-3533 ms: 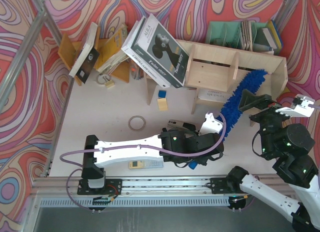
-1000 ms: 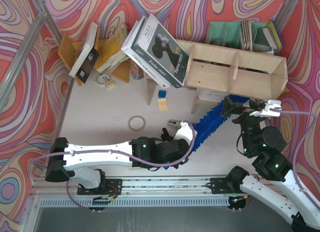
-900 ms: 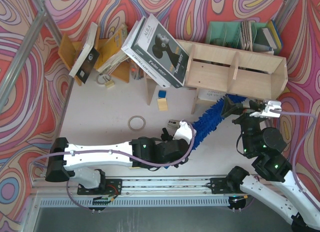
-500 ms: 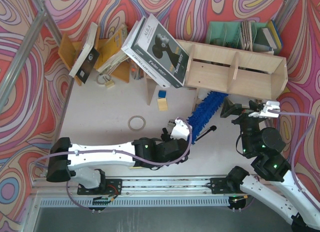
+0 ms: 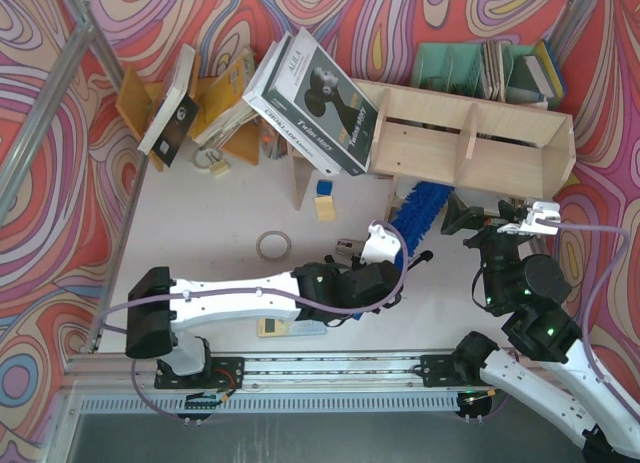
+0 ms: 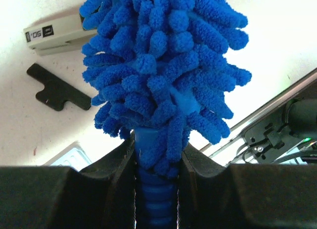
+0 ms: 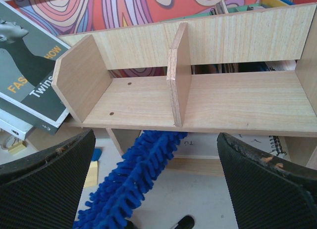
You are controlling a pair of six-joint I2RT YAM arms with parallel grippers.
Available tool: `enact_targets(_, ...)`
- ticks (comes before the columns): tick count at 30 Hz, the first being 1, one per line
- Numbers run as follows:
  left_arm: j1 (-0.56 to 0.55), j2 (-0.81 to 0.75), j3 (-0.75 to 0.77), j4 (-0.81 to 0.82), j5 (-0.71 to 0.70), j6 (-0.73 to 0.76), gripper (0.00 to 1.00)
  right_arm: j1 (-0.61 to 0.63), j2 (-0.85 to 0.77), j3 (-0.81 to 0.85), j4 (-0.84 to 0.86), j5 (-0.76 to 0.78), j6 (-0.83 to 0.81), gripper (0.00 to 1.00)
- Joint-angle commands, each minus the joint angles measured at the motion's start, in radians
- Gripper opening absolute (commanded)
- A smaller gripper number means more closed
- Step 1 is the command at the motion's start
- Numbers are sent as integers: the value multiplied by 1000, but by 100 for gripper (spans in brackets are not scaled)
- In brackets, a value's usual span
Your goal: Dust the bookshelf with a duster
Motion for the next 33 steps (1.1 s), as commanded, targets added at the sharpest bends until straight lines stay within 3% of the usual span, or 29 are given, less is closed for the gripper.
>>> enact_targets(1, 28, 55, 113, 54, 29, 54, 0, 1, -15, -11, 37, 16, -7, 99)
enact_targets(11, 31, 261, 363, -56, 175, 144, 0, 1, -32, -16, 37, 18, -10, 99)
enact_targets(26, 52, -83, -11, 31, -75, -1, 0, 1, -34, -18, 36, 23, -14, 99)
enact_targets(33, 53, -113, -42, 27, -98, -65, 0, 1, -32, -19, 37, 24, -14, 99)
